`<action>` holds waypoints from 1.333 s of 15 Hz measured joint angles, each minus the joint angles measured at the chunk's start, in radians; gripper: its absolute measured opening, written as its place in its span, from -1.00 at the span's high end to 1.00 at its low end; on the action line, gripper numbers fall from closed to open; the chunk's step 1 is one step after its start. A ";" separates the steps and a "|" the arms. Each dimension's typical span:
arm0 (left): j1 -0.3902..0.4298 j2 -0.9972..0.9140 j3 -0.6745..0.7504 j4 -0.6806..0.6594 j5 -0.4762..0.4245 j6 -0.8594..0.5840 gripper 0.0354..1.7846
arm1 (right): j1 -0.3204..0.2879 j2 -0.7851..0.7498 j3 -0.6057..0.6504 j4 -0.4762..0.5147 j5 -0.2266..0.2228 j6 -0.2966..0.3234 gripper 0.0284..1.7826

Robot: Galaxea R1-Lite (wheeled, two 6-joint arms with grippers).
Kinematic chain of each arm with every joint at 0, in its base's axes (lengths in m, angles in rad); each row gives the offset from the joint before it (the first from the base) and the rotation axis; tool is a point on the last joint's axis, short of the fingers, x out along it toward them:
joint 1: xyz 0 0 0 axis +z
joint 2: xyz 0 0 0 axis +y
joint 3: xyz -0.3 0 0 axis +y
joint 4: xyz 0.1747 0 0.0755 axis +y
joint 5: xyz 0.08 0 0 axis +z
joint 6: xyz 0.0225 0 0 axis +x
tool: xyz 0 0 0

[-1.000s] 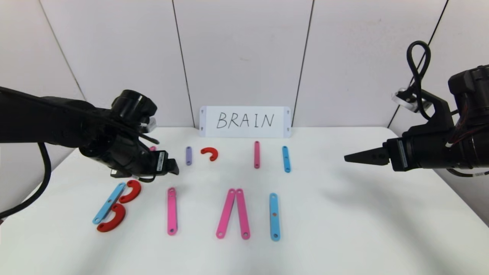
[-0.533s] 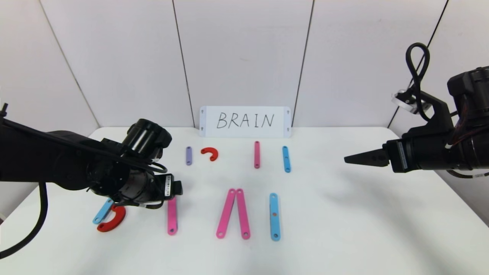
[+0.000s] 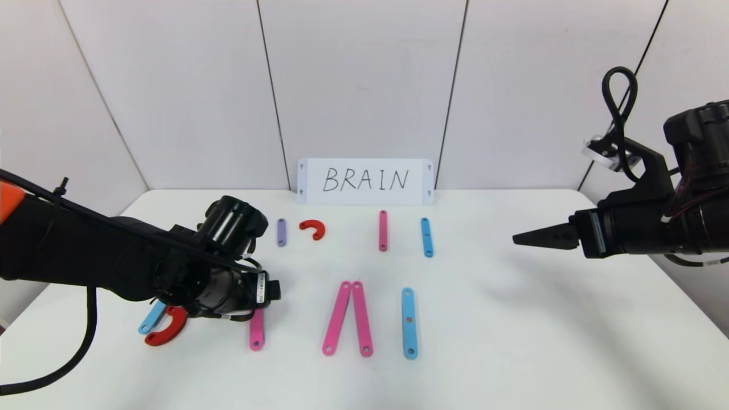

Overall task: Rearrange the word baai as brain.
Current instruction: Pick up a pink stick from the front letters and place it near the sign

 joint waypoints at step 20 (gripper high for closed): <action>-0.031 0.018 0.012 -0.021 0.008 0.016 0.70 | -0.019 -0.003 0.000 -0.012 0.004 0.001 -0.95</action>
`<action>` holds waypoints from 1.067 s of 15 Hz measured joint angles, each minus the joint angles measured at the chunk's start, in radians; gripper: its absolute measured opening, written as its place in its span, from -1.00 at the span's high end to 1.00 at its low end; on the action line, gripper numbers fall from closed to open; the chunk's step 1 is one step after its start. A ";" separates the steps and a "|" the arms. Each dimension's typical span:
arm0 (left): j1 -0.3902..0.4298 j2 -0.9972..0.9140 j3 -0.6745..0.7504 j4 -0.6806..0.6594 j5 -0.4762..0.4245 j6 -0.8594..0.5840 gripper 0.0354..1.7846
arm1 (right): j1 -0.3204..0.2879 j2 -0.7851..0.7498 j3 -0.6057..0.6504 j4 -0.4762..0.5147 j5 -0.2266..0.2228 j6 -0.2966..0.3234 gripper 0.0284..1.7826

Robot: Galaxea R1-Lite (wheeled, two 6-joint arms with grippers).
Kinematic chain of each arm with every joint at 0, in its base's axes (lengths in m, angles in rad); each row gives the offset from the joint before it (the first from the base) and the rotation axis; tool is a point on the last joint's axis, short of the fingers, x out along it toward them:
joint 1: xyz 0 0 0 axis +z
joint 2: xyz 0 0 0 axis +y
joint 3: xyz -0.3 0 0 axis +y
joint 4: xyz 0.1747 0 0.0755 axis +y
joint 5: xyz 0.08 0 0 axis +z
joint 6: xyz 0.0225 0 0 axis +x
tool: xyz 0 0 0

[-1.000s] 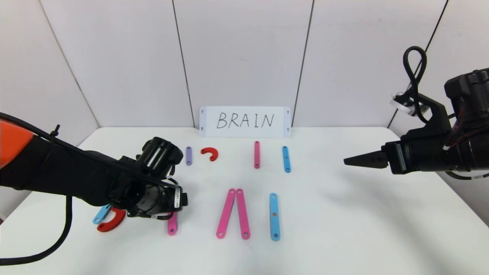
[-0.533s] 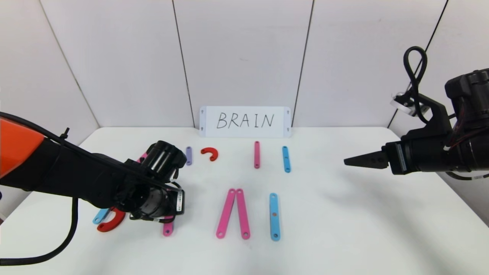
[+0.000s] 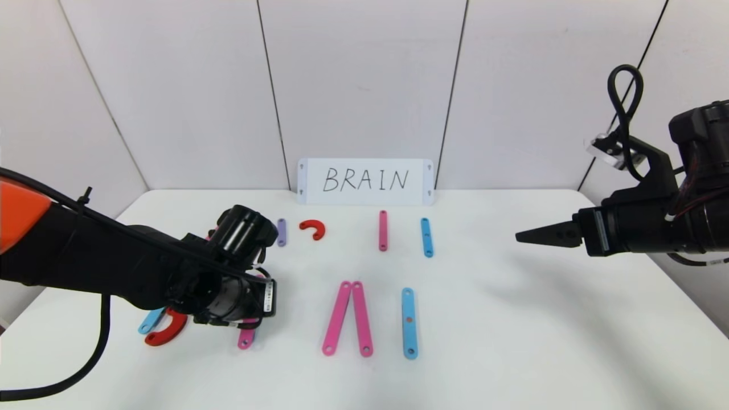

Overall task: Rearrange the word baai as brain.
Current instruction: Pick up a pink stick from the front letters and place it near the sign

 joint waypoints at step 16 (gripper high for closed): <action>-0.003 0.169 -0.754 0.403 -0.057 0.204 0.70 | -0.050 0.003 0.019 -0.040 0.112 -0.001 -0.95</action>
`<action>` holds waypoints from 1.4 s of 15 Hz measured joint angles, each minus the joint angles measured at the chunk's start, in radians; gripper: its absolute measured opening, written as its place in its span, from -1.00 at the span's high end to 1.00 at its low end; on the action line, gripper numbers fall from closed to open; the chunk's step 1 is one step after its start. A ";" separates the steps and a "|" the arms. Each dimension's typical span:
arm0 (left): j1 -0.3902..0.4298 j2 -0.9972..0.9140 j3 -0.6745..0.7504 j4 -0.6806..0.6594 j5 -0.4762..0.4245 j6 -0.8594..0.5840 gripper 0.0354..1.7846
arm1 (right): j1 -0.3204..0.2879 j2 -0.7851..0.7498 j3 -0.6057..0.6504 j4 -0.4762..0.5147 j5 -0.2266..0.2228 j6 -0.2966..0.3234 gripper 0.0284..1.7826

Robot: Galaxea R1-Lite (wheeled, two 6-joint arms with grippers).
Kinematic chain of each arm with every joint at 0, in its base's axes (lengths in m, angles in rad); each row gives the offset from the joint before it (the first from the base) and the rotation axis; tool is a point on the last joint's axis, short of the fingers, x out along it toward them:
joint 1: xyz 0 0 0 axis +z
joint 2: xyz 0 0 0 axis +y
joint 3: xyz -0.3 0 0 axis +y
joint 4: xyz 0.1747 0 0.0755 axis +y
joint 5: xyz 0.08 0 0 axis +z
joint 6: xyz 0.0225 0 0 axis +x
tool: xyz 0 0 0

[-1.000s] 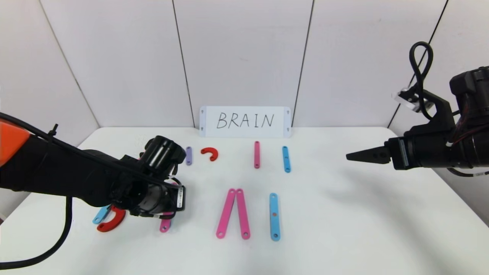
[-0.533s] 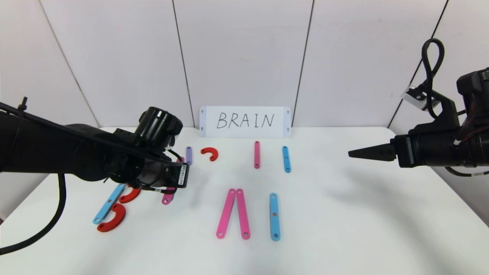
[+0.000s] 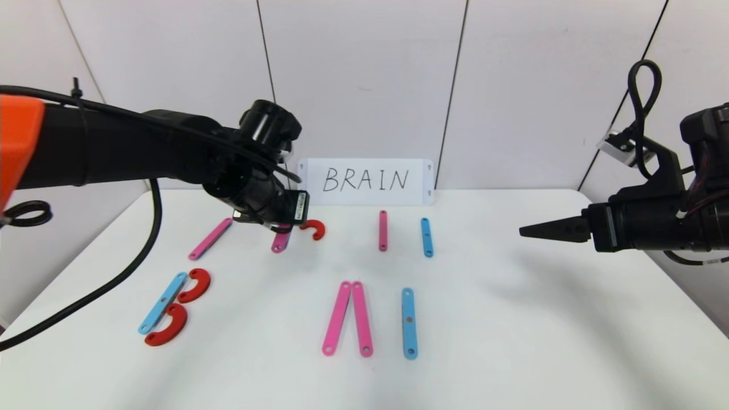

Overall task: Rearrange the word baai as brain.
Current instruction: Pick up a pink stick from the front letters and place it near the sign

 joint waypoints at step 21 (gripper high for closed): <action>-0.148 0.397 -0.275 -0.163 0.077 -0.357 0.70 | -0.017 0.004 0.014 -0.011 0.003 -0.002 -0.95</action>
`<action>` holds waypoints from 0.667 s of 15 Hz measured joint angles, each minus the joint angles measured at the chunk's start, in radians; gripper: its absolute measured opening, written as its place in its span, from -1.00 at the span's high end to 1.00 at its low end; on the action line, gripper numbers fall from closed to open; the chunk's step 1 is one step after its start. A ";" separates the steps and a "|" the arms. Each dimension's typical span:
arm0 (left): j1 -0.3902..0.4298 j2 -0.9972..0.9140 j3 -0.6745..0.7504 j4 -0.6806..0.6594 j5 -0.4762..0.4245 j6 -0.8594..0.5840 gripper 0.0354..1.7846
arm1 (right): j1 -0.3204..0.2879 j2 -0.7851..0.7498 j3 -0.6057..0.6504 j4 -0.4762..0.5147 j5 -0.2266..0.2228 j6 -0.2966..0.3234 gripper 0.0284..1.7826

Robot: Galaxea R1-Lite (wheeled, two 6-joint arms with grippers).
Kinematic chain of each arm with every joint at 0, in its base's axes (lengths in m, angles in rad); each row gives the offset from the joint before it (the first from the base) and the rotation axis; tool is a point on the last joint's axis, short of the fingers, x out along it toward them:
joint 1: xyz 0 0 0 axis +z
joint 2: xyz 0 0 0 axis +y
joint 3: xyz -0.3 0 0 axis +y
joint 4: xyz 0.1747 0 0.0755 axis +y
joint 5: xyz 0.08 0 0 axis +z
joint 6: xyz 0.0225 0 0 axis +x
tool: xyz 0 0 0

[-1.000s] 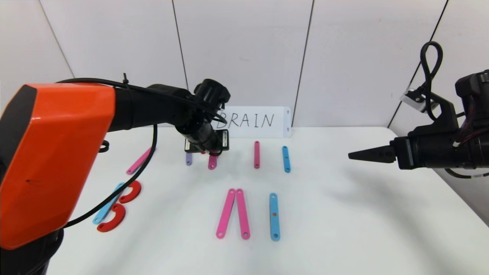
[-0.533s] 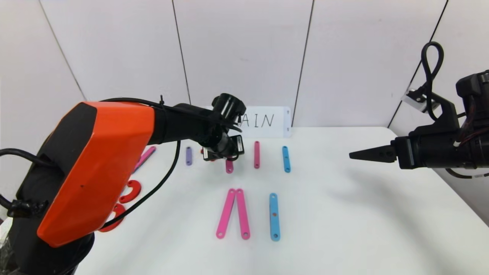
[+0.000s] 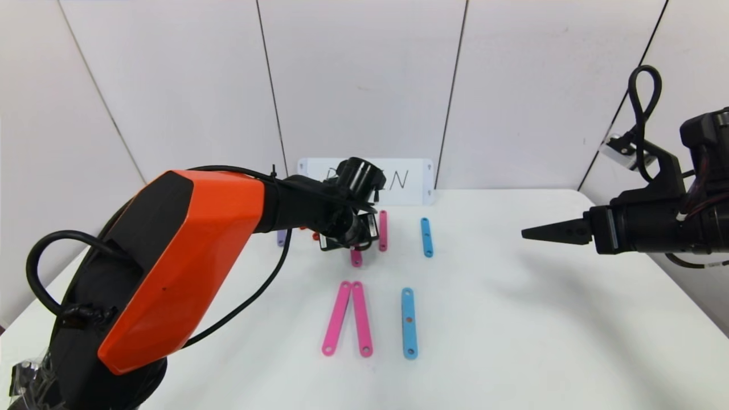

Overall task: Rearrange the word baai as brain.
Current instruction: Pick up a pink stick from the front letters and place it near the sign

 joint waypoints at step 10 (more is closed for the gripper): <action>-0.024 0.013 0.002 0.000 -0.003 -0.007 0.70 | -0.002 -0.001 0.037 -0.087 -0.004 0.004 -0.95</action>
